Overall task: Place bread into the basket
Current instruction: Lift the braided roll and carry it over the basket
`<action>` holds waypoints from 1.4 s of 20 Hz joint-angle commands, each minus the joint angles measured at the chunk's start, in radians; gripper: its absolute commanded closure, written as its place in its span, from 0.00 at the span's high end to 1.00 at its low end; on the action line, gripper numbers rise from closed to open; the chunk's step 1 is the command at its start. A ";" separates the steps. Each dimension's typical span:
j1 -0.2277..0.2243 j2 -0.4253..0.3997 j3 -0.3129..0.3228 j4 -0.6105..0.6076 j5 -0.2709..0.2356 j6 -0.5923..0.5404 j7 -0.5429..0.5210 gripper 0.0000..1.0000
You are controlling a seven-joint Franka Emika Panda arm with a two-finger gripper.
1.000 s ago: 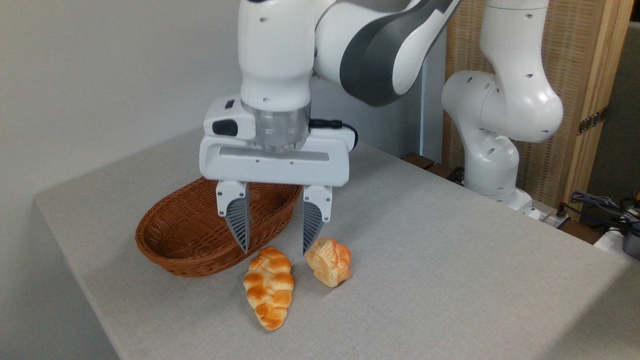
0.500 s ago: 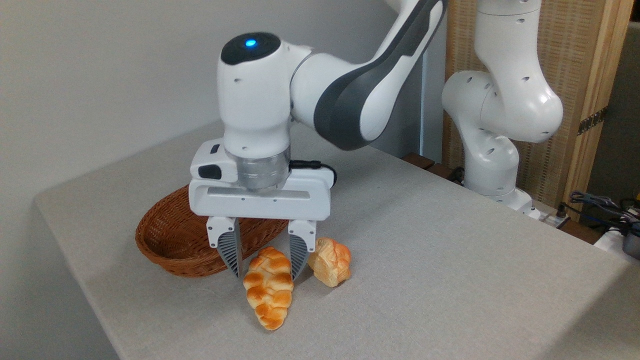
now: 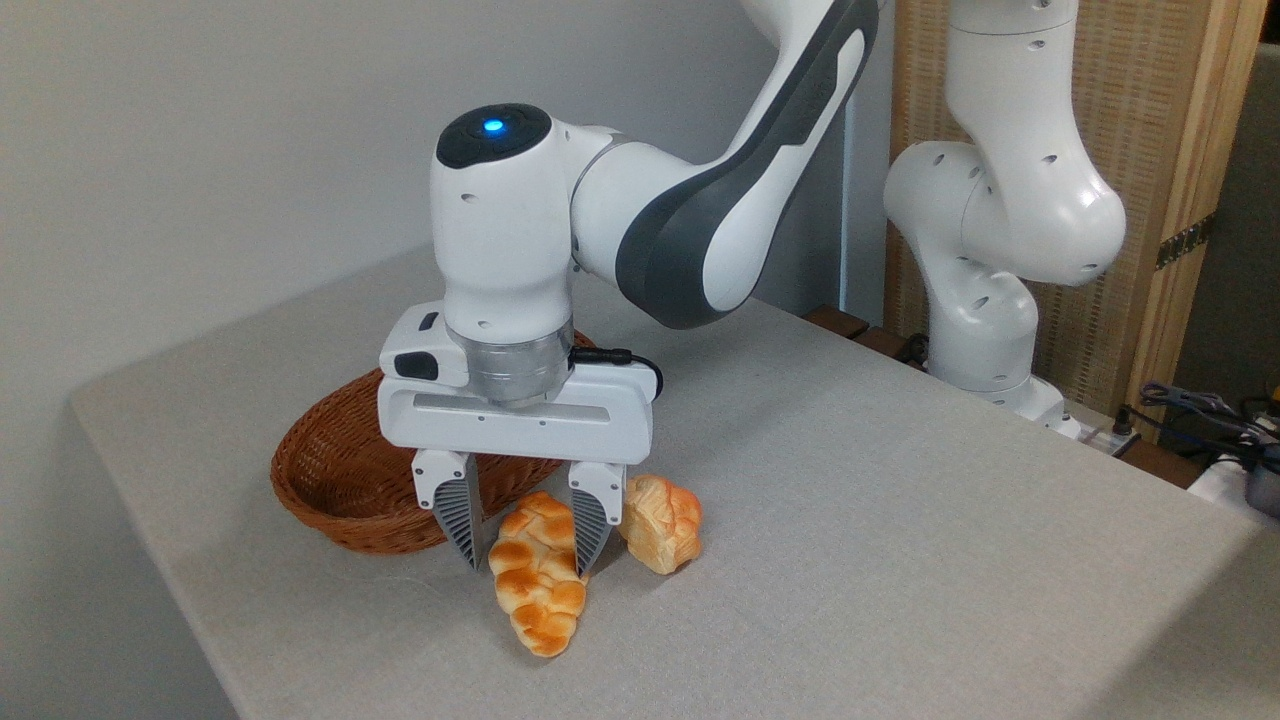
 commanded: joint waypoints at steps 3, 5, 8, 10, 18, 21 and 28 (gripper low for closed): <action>-0.003 -0.010 0.000 -0.024 0.010 0.018 0.059 0.42; -0.003 -0.010 0.000 -0.024 0.010 0.009 0.061 0.41; -0.003 -0.012 0.000 -0.024 0.010 0.009 0.064 0.36; -0.003 -0.013 0.000 -0.023 0.010 0.007 0.075 0.33; -0.002 -0.027 0.003 0.150 0.018 -0.158 0.122 0.32; -0.002 -0.030 0.000 0.212 0.070 -0.180 0.188 0.34; -0.006 -0.027 -0.158 0.301 0.072 -0.233 0.195 0.39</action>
